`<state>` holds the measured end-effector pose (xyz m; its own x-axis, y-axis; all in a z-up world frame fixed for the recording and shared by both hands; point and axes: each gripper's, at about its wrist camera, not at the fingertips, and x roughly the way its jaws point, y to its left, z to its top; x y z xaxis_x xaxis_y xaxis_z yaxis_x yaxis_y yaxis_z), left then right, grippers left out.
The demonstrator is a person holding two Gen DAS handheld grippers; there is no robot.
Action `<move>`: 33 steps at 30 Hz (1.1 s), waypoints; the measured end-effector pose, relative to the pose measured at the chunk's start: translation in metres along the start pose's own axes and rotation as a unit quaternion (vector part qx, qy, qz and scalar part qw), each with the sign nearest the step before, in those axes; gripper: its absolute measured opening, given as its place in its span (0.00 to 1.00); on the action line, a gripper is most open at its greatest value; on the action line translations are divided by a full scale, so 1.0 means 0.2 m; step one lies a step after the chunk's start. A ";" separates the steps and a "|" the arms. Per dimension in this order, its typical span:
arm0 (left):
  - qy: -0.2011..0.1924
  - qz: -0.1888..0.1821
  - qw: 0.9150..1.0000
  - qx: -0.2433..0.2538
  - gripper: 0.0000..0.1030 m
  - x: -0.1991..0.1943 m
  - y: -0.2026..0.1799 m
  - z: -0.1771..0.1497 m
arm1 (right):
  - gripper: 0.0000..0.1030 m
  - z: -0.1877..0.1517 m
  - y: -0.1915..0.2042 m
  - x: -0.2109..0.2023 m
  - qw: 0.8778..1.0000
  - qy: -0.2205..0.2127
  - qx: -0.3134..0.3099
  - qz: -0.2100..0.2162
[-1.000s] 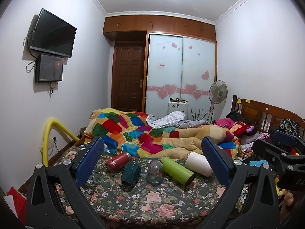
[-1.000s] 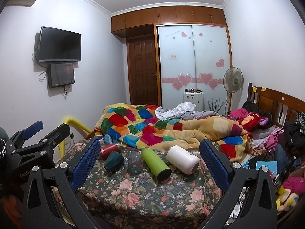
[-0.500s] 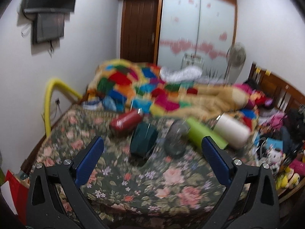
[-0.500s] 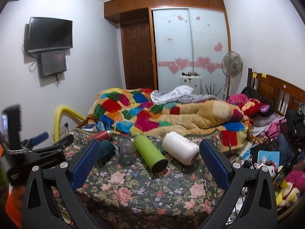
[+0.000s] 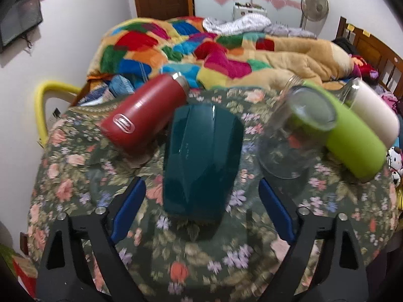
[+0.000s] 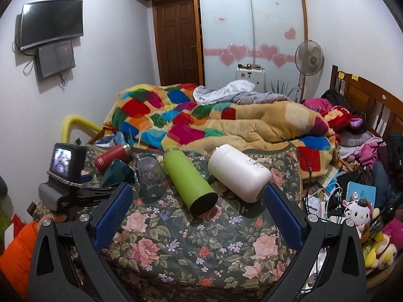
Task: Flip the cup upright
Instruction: 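Reach the left gripper to the dark green mug lying on its side and grasp it, then lift the green mug with the left gripper toward the right gripper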
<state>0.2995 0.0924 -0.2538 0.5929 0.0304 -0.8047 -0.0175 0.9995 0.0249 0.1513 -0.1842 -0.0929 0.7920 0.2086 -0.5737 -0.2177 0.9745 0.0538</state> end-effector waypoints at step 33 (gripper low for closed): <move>-0.057 -0.030 0.998 0.027 0.68 -0.28 -0.09 -0.04 | 1.00 -0.03 0.07 0.05 1.000 0.019 -0.024 -0.005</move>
<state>0.2606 0.0719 -0.2147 0.6789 -0.0320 -0.7335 0.0615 0.9980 0.0134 0.1524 -0.1691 -0.1016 0.7718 0.1956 -0.6050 -0.2381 0.9712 0.0102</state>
